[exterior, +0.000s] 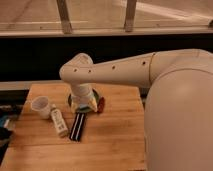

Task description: Stand the bottle upright

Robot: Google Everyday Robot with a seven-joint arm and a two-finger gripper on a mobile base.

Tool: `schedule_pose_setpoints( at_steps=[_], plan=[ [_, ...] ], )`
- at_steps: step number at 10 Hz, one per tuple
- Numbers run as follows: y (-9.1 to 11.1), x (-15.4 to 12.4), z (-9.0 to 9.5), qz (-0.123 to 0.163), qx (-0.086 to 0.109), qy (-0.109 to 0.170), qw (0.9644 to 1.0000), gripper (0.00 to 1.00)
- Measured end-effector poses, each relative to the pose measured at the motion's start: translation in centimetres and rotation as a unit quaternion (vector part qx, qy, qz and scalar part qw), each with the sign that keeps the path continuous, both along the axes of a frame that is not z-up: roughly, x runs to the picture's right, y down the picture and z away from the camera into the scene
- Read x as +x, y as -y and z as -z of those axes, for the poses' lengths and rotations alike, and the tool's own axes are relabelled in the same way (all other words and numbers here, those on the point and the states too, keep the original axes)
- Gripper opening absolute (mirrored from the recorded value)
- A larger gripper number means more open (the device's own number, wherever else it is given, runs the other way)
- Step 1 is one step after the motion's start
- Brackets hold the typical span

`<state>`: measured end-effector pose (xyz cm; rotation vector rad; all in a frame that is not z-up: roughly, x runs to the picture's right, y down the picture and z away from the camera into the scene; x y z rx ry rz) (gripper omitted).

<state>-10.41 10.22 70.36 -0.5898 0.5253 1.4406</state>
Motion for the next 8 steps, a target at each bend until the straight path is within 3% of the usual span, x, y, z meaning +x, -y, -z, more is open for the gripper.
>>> schedule_pose_setpoints(
  at_steps=[6, 7, 8],
  plan=[
    [0.0, 0.0, 0.0, 0.001, 0.001, 0.000, 1.0000, 0.65],
    [0.2, 0.0, 0.1, 0.003, 0.004, 0.001, 1.0000, 0.65],
    [1.1, -0.3, 0.2, 0.022, 0.020, 0.014, 0.9995, 0.65]
  ],
)
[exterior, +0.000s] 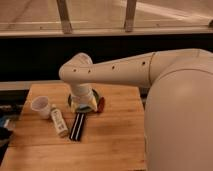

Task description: Stand the bottle upright

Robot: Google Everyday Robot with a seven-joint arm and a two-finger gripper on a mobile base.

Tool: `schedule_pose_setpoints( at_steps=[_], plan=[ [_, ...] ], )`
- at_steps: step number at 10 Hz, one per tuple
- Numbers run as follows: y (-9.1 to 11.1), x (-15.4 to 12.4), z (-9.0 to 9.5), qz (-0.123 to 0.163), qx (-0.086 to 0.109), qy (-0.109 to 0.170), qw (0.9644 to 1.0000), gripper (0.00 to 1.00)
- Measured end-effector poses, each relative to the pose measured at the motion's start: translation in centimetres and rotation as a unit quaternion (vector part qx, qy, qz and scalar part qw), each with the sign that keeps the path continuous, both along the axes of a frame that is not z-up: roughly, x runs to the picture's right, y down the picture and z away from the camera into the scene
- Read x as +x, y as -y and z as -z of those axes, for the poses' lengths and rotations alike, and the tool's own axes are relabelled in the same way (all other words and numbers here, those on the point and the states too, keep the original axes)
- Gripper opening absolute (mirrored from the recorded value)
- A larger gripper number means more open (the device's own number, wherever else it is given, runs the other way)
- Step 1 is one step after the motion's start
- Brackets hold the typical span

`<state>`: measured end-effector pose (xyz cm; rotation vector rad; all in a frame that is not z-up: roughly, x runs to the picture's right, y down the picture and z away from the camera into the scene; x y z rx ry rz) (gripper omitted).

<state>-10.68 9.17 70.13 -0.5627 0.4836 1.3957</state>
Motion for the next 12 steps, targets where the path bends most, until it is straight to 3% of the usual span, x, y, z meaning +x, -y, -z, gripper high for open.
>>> schedule_pose_setpoints(
  at_steps=[3, 5, 7, 9, 10, 12],
  plan=[
    [2.9, -3.7, 0.0, 0.061, 0.028, 0.040, 0.9970, 0.65],
    [4.6, -6.1, 0.1, 0.099, 0.056, 0.083, 0.9900, 0.65],
    [6.0, -7.1, 0.9, 0.114, 0.122, 0.160, 0.9729, 0.65],
    [6.4, -7.9, 1.7, 0.122, 0.152, 0.196, 0.9612, 0.65],
    [6.5, -8.1, 1.8, 0.123, 0.158, 0.202, 0.9588, 0.65],
    [6.0, -8.0, 1.2, 0.118, 0.152, 0.201, 0.9605, 0.65]
  ],
)
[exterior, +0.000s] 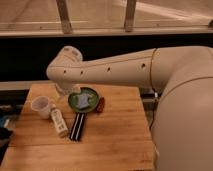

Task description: Stand the bottle upright

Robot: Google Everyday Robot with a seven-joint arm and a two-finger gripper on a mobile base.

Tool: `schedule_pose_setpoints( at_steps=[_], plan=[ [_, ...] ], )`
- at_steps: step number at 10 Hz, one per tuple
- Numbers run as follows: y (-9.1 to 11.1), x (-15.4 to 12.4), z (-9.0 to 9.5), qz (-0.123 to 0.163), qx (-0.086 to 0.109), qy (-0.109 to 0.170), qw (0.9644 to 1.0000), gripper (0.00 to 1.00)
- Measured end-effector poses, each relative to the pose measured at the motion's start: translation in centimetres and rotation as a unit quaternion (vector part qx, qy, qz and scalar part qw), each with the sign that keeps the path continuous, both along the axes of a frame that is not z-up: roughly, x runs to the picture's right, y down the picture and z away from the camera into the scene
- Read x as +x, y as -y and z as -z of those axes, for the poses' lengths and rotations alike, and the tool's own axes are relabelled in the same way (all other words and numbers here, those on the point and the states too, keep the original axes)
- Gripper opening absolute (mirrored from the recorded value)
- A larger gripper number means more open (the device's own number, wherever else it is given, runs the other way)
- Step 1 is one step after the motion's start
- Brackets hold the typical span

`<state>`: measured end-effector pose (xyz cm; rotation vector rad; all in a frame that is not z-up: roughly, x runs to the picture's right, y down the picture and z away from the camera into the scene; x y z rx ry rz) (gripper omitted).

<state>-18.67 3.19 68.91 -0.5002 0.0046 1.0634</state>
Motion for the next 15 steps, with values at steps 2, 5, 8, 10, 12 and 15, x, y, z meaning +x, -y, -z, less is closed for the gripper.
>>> schedule_pose_setpoints(
  at_steps=[2, 5, 8, 10, 12, 15],
  plan=[
    [-1.1, -2.1, -1.7, 0.020, -0.009, 0.021, 0.9995, 0.65],
    [-2.3, -4.3, -3.2, 0.045, -0.019, 0.044, 0.9978, 0.65],
    [-3.9, -5.6, -4.5, 0.056, -0.036, 0.064, 0.9957, 0.65],
    [-5.0, -6.1, -5.4, 0.051, -0.049, 0.075, 0.9947, 0.65],
    [-5.8, -6.6, -6.4, 0.044, -0.061, 0.087, 0.9934, 0.65],
    [-6.5, -9.5, -7.8, 0.042, -0.083, 0.123, 0.9880, 0.65]
  ],
)
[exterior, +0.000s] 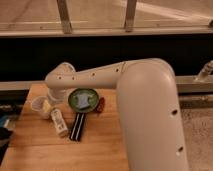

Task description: Stand the bottle upright

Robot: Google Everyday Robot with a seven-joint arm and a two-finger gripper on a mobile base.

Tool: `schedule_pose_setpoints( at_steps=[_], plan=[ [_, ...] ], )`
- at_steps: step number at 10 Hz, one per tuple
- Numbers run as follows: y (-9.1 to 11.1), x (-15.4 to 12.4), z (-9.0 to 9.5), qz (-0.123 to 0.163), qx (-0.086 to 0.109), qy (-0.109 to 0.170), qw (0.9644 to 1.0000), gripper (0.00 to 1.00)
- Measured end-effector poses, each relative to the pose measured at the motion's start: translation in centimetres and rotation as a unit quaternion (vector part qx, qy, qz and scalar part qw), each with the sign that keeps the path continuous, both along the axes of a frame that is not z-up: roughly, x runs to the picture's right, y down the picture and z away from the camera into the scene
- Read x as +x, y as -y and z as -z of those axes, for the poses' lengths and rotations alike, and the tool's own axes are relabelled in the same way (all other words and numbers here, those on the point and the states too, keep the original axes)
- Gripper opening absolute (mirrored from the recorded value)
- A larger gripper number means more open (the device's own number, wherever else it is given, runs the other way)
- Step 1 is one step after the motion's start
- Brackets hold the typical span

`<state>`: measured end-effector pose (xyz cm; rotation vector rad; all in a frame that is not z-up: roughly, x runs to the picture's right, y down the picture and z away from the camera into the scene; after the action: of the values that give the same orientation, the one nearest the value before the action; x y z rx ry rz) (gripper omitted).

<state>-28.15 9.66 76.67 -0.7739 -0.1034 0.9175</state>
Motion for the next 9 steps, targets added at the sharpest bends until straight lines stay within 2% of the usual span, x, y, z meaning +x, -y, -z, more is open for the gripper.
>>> schedule_pose_setpoints(
  at_steps=[5, 7, 9],
  plan=[
    [-0.2, 0.1, 0.0, 0.001, -0.004, -0.007, 1.0000, 0.65],
    [-1.1, 0.5, -1.0, 0.004, -0.014, -0.014, 0.9998, 0.65],
    [-1.4, 0.3, -2.0, 0.003, -0.024, -0.005, 0.9997, 0.65]
  ],
)
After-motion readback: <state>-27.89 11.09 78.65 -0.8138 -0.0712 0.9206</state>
